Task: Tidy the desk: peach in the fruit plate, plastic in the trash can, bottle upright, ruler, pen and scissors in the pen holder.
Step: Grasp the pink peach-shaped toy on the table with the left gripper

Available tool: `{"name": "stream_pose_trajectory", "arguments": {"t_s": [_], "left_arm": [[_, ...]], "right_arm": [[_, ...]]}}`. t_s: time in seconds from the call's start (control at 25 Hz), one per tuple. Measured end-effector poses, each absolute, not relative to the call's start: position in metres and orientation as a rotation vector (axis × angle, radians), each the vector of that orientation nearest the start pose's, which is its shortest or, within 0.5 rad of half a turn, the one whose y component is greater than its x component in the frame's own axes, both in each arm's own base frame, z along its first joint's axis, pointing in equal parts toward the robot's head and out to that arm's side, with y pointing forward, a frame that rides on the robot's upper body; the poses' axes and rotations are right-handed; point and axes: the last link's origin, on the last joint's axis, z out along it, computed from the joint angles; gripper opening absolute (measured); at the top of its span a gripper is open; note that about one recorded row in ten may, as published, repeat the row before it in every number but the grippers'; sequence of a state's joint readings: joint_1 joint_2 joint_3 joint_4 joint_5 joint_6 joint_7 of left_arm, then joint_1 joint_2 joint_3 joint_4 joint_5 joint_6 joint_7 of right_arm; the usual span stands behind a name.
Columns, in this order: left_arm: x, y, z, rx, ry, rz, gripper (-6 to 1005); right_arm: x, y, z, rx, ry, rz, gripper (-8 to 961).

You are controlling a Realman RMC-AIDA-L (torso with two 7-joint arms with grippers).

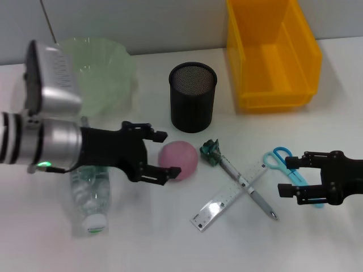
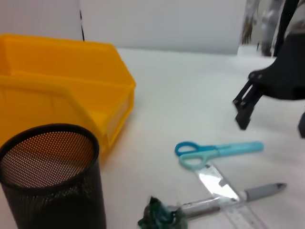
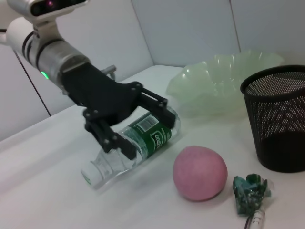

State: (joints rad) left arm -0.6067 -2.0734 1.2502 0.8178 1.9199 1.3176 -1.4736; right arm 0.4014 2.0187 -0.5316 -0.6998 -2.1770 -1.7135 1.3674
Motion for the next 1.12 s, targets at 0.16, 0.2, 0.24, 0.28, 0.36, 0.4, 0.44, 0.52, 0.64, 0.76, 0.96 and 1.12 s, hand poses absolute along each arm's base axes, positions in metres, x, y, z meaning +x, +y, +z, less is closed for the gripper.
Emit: {"name": "stream_pose_trajectory", "arguments": {"t_s": [0.16, 0.2, 0.24, 0.28, 0.36, 0.4, 0.44, 0.52, 0.64, 0.76, 0.96, 1.12], "left_arm": [[-0.187, 0.363, -0.062, -2.957, -0.134, -0.208, 813], [-0.185, 0.364, -0.066, -2.953, -0.118, -0.186, 812], [-0.184, 0.366, -0.070, -2.943, -0.101, -0.155, 811], [-0.184, 0.367, -0.072, -2.934, -0.091, -0.132, 810], [-0.183, 0.370, -0.076, -2.925, -0.071, -0.083, 809], [-0.183, 0.370, -0.076, -2.925, -0.071, -0.083, 808], [-0.182, 0.372, -0.083, -2.916, -0.049, -0.002, 807], [-0.183, 0.373, -0.085, -2.913, -0.045, 0.019, 805], [-0.183, 0.373, -0.087, -2.909, -0.041, 0.037, 802], [-0.185, 0.374, -0.091, -2.894, -0.033, 0.075, 800], [-0.187, 0.372, -0.092, -2.902, -0.041, 0.078, 795], [-0.189, 0.371, -0.092, -2.897, -0.060, 0.068, 792]], "right_arm": [[0.322, 0.279, 0.037, -2.727, 0.777, 0.562, 805], [0.322, 0.279, 0.037, -2.729, 0.776, 0.561, 805], [0.322, 0.280, 0.037, -2.733, 0.773, 0.560, 805], [0.321, 0.280, 0.036, -2.735, 0.772, 0.560, 805], [0.321, 0.280, 0.036, -2.737, 0.772, 0.561, 805], [0.321, 0.280, 0.036, -2.737, 0.772, 0.561, 805], [0.320, 0.281, 0.036, -2.738, 0.775, 0.563, 805], [0.319, 0.281, 0.036, -2.738, 0.775, 0.563, 805], [0.319, 0.282, 0.037, -2.740, 0.772, 0.564, 805], [0.318, 0.283, 0.037, -2.742, 0.769, 0.564, 805], [0.317, 0.284, 0.037, -2.743, 0.766, 0.565, 804], [0.317, 0.284, 0.037, -2.743, 0.765, 0.565, 804]]}}
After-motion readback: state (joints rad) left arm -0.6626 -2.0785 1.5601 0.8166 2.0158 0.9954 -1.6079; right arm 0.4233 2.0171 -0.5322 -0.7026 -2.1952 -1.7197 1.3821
